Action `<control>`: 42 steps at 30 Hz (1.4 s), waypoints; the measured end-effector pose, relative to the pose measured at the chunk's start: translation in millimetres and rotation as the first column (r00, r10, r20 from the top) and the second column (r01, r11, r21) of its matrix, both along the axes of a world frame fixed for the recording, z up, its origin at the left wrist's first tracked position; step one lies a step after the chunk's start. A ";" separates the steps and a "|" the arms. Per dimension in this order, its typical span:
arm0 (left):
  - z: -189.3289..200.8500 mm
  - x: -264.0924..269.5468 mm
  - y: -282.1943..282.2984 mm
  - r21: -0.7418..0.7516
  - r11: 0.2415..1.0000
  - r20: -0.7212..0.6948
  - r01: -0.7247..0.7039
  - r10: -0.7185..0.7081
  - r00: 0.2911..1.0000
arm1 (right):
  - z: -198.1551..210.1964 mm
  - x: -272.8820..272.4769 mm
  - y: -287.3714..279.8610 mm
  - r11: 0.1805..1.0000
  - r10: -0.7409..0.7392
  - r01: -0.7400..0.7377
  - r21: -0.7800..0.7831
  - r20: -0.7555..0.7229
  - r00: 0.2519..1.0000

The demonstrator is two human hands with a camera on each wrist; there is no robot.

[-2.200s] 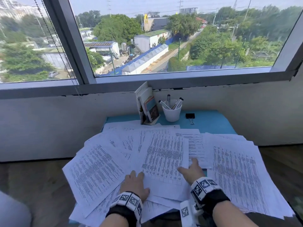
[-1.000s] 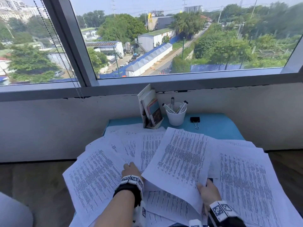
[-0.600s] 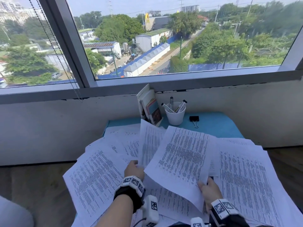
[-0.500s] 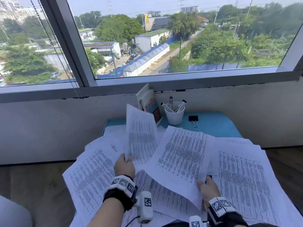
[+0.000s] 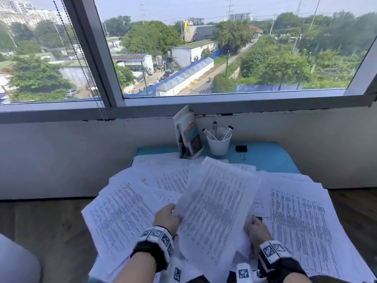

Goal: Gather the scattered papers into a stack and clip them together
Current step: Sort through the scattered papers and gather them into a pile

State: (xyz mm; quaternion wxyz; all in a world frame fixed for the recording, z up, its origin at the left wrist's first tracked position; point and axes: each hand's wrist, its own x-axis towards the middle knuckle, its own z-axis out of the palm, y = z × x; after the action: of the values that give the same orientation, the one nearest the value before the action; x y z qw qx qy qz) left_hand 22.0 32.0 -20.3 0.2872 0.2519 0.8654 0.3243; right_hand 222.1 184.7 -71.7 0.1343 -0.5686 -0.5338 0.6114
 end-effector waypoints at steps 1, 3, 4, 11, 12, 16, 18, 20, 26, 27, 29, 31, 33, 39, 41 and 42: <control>-5.3 9.2 1.3 -0.032 0.999 0.013 0.015 -0.015 1.000 | 1.8 -1.1 0.1 0.999 -0.035 0.035 -0.008 -0.031 0.999; -9.2 22.6 3.9 -0.079 0.997 -0.011 0.020 -0.021 1.000 | -4.4 0.3 2.9 0.995 -0.097 0.095 -0.036 -0.077 0.992; -11.9 25.5 5.9 -0.082 0.997 -0.032 0.014 -0.016 0.999 | -4.5 0.9 2.8 0.994 -0.099 0.092 -0.058 -0.122 0.988; -21.5 18.9 5.7 -0.053 0.997 -0.081 0.054 -0.058 0.995 | -2.2 2.4 -4.4 0.996 0.061 -0.057 0.074 -0.050 0.997; -21.5 11.7 0.4 -0.032 0.999 -0.147 0.025 -0.030 0.989 | -3.7 3.2 -4.5 0.993 0.067 -0.065 0.098 -0.013 0.998; -33.4 -31.4 -29.8 -0.295 0.955 -0.430 0.018 -0.150 0.890 | -6.9 2.9 -3.1 0.987 0.058 -0.067 0.147 0.069 0.996; -37.4 -46.2 -39.0 -0.395 0.916 -0.387 0.074 -0.239 0.890 | -7.4 1.9 -2.5 0.985 0.062 -0.074 0.154 0.083 0.995; -38.0 -53.0 -40.5 -0.428 0.893 -0.325 0.141 -0.298 0.897 | -9.0 0.7 -2.2 0.984 0.073 -0.087 0.155 0.096 0.993; -32.2 -49.1 -35.1 -0.513 0.840 -0.393 0.176 -0.412 0.822 | -9.5 0.3 -1.8 0.979 0.088 -0.108 0.171 0.121 0.989; -31.2 -47.6 -34.5 -0.526 0.830 -0.399 0.186 -0.434 0.808 | -10.2 0.4 -1.5 0.978 0.090 -0.111 0.175 0.124 0.988; -29.7 -43.9 -32.3 -0.552 0.807 -0.411 0.212 -0.484 0.773 | -9.1 0.7 -2.0 0.977 0.092 -0.114 0.183 0.125 0.988; -26.3 -40.1 -31.2 -0.586 0.771 -0.403 0.249 -0.544 0.736 | -7.9 0.3 -2.7 0.977 0.093 -0.115 0.181 0.125 0.988; -22.3 -37.8 -32.5 -0.581 0.774 -0.415 0.253 -0.549 0.725 | -6.8 0.0 -4.6 0.979 0.101 -0.122 0.165 0.128 0.987; -9.3 -38.6 -25.5 0.051 0.960 -0.699 0.275 -0.163 0.696 | -4.7 -0.1 -3.0 0.978 0.111 -0.129 0.163 0.113 0.987; 2.9 -25.7 -12.5 0.097 0.900 -0.721 0.424 -0.230 0.653 | -1.8 0.1 -5.2 0.980 0.118 -0.134 0.150 0.111 0.987; 4.7 -15.2 -4.7 0.077 0.850 -0.732 0.521 -0.306 0.608 | -0.4 0.8 -6.9 0.979 0.121 -0.136 0.151 0.103 0.987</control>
State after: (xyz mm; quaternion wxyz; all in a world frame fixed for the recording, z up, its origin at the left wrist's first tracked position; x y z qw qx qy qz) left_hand 6.8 27.2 -15.6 -0.0314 0.5881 0.7690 0.2486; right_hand 222.9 177.9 -72.0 0.1138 -0.5485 -0.6218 0.5474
